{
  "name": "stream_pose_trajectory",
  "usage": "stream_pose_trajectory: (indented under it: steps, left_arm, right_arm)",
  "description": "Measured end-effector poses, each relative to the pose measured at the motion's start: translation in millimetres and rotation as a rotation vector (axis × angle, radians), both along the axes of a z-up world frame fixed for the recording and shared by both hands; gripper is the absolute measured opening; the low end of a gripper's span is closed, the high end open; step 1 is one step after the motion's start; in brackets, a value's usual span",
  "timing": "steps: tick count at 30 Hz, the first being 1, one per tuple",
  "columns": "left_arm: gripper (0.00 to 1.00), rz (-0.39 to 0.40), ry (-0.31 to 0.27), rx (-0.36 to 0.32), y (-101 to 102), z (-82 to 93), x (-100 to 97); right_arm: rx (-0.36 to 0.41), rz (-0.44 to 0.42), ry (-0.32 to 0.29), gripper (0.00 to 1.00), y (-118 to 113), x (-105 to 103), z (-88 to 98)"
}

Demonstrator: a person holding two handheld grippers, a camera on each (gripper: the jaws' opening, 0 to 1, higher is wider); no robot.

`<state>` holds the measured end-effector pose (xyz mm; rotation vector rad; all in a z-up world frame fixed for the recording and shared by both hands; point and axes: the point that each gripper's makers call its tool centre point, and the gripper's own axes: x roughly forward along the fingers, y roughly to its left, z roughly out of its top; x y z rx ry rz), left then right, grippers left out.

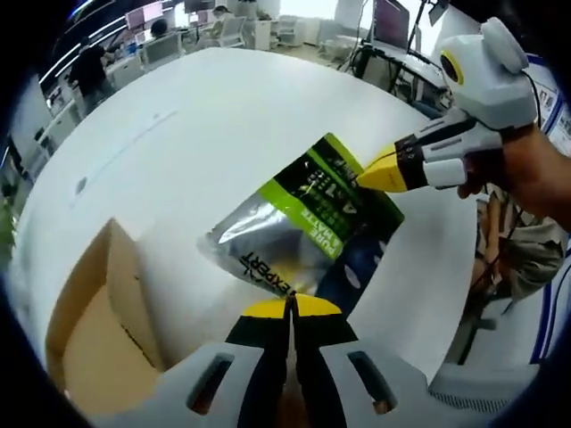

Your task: Operate the shoe box by opening the lid, removing the specified soft item, and placing it in the target area until the item is outside and the box remains undamaged.

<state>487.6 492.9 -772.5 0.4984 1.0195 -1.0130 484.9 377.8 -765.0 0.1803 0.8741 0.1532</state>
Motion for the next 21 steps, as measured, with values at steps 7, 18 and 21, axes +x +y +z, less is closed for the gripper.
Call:
stream_pose_trajectory:
  steps: [7, 18, 21]
  left_arm:
    - [0.0, -0.006, 0.003, 0.019, -1, -6.0, 1.7]
    - [0.0, -0.012, 0.005, 0.042, -2, -11.2, 0.9]
    - [0.01, -0.012, -0.004, 0.045, -1, -11.2, 1.5]
  right_arm:
    - [0.0, 0.0, 0.012, 0.0, -2, -2, -9.7]
    - [0.006, -0.01, 0.01, 0.0, -5, -1, -17.4]
    - [0.005, -0.012, 0.014, 0.02, -6, -2, -18.9]
